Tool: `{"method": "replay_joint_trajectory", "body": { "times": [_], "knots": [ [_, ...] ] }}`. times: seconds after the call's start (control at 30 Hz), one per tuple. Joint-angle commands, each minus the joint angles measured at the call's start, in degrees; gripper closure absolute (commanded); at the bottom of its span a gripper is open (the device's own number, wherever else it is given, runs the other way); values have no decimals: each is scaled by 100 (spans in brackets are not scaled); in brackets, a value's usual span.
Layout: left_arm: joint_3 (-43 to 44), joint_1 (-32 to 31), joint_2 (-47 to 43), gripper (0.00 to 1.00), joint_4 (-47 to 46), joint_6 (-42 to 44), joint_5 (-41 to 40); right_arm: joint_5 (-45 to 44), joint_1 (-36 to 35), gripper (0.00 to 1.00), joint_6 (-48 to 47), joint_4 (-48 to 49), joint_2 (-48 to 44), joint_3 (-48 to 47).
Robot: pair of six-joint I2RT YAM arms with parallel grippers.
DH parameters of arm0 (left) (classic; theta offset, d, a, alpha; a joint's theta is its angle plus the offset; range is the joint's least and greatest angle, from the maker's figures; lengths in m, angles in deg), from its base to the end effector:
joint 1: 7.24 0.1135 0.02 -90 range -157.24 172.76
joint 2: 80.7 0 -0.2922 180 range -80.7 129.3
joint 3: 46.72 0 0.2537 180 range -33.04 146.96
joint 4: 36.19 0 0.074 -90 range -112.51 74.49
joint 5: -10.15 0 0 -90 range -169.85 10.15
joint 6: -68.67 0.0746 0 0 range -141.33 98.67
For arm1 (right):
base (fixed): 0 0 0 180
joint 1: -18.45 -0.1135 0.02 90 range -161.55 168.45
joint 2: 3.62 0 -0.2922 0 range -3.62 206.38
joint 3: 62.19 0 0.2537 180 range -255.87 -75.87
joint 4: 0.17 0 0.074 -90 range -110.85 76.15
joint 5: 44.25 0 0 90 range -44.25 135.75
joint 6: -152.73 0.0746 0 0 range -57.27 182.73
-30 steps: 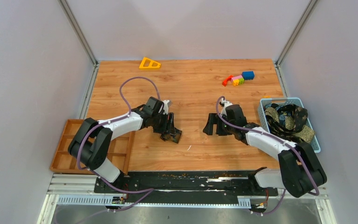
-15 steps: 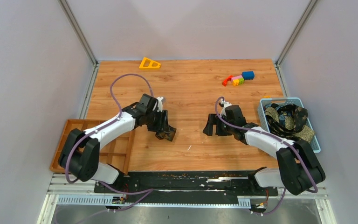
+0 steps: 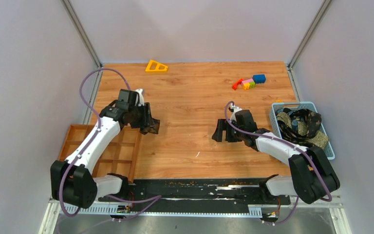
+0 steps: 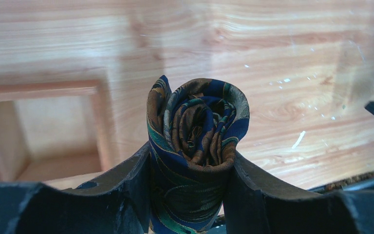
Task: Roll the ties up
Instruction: Place the tie in the storage box.
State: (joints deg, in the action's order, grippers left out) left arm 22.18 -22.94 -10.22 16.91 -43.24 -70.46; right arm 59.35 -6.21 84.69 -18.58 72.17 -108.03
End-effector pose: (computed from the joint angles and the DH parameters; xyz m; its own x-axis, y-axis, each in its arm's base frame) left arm 0.2483 -0.0824 0.2615 -0.8623 -0.1400 -0.4867 0.0388 0.9399 -0.3392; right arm 0.2339 0.1267 0.1606 -0.8347 0.0168 -0.5505 -0.2538 0.8754 0.4115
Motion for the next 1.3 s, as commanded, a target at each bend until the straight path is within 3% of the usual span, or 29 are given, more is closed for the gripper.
{"method": "replay_joint_trajectory", "body": {
  "times": [0.0, 0.3, 0.67, 0.97, 1.27],
  "knots": [
    [389, 506, -301, 81, 451, 266, -470, 88, 21, 16, -97, 332, 41, 30],
    [474, 1738, -646, 90, 568, 160, -1701, 168, 31, 16, -122, 367, 83, 30],
    [410, 3599, -707, 97, 331, 82, -2177, 215, 26, 16, -128, 370, 136, 26],
    [70, 4658, -380, 99, -146, -96, -1371, 242, 27, 17, -126, 359, 216, -5],
    [-115, 5083, 340, 100, -571, -551, -852, 260, 26, 17, -128, 352, 284, -42]
  ]
}}
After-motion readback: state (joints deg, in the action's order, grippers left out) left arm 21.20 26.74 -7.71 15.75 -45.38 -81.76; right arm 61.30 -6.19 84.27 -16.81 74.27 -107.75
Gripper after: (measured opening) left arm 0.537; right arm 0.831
